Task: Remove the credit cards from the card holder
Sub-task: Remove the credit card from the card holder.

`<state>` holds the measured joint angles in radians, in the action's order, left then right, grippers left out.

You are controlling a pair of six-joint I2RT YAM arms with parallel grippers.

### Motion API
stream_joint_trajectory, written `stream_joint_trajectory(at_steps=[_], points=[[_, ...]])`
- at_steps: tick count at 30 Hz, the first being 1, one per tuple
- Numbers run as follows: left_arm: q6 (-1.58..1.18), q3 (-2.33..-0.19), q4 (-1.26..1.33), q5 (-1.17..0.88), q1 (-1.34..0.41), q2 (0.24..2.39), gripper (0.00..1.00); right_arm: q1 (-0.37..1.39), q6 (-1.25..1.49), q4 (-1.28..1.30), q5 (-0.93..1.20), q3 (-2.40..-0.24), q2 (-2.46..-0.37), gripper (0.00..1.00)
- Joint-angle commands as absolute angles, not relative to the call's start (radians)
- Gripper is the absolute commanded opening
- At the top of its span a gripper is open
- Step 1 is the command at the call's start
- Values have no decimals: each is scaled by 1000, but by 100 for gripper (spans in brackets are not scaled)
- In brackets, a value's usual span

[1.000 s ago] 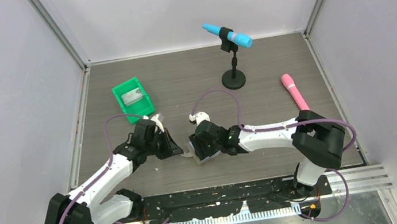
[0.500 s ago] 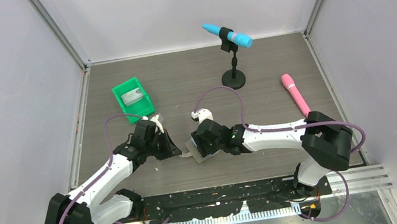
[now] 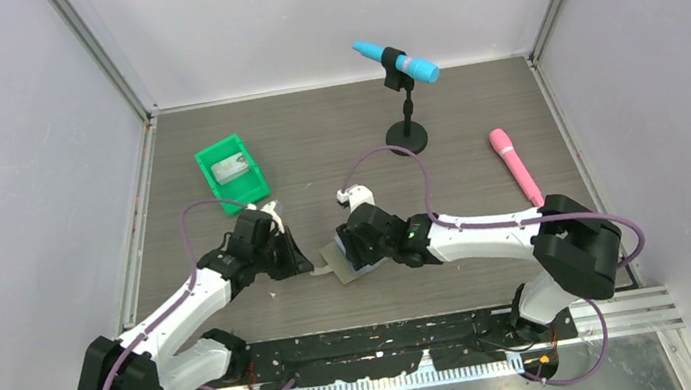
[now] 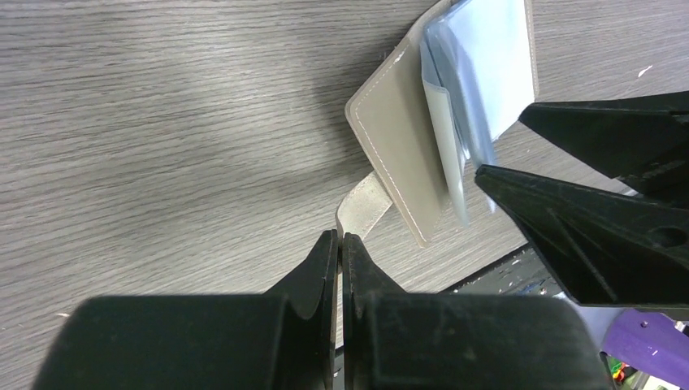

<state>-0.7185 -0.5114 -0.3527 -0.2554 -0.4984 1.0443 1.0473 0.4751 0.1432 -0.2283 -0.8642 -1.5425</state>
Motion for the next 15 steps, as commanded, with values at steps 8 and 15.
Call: stream_joint_trajectory(at_steps=[8, 15], points=[[-671, -533, -401, -208, -502, 1057, 0, 981, 427, 133, -204, -810, -1468, 52], [-651, -582, -456, -139, -502, 1079, 0, 927, 446, 57, -87, -754, -1467, 48]])
